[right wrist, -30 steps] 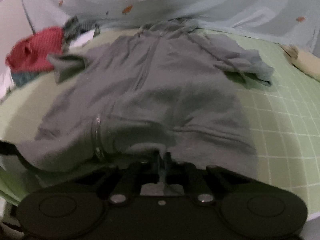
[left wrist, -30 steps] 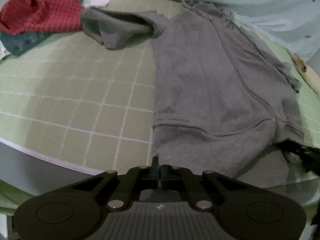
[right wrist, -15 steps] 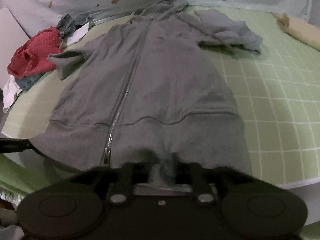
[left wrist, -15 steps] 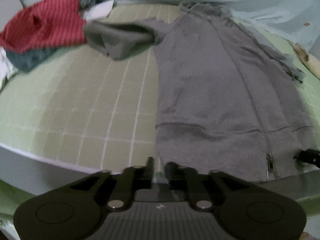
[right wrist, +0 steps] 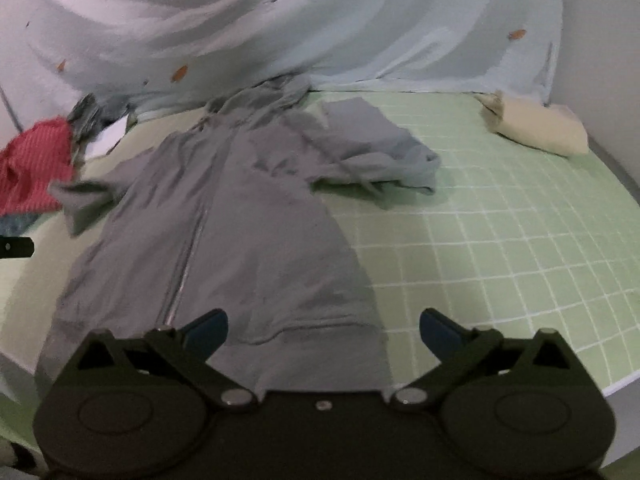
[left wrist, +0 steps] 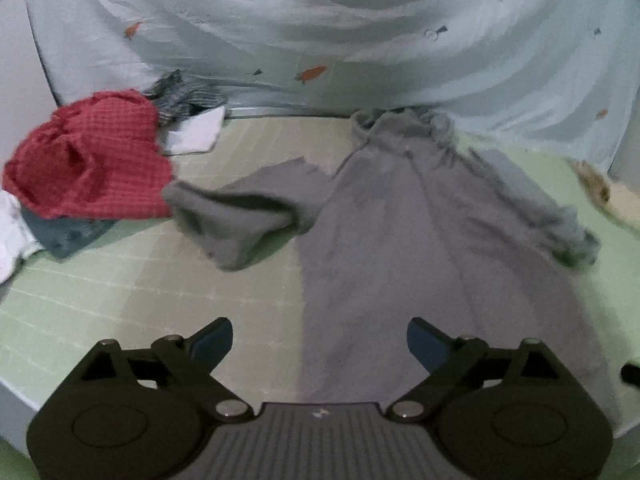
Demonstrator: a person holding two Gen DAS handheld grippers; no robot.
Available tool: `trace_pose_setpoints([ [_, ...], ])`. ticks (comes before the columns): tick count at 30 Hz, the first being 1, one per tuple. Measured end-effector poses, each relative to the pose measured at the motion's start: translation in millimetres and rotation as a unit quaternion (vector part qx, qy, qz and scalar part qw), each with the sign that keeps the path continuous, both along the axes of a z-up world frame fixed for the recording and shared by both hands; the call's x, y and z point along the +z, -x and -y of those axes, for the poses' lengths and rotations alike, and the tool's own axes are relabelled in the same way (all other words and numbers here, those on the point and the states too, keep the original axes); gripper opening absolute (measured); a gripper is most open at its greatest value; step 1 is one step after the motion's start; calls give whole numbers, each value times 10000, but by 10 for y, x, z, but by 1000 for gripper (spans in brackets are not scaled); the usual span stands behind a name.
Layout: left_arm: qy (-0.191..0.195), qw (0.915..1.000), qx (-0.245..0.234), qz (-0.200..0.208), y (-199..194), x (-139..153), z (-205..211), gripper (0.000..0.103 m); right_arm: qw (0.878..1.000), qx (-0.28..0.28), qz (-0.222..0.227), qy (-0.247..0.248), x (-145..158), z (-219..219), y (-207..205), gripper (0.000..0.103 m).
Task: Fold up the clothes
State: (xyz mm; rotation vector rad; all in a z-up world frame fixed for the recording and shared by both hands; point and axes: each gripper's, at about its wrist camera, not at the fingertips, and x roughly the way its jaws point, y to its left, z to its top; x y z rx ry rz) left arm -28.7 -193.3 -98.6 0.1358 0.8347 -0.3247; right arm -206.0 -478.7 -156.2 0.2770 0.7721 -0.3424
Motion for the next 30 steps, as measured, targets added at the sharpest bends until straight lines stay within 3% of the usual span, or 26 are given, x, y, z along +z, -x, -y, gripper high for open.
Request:
trace_pose_setpoints([
  [3,167,9997,-57,-171,-67,-35,203,94,10000,-81,-10,-8,14,205,-51,103],
  [10,106,9974,-332,-633,-140,-230,842,95,9987,-279,-92,-424,80,916,-397,103],
  [16,-258,9951,-673,-670,-252,-428,1301,95,9972,-275,-277,-643,-78,1384,-809,103],
  [21,-439,9939,-556,-842,-482,-624,1508,95,9978,-235,-279,-561,-196,1719,-1238,101],
  [30,-545,9879,-12,-1454,-1100,-1016,1580,95,9992,-47,-12,-399,-387,2298,-2416,83],
])
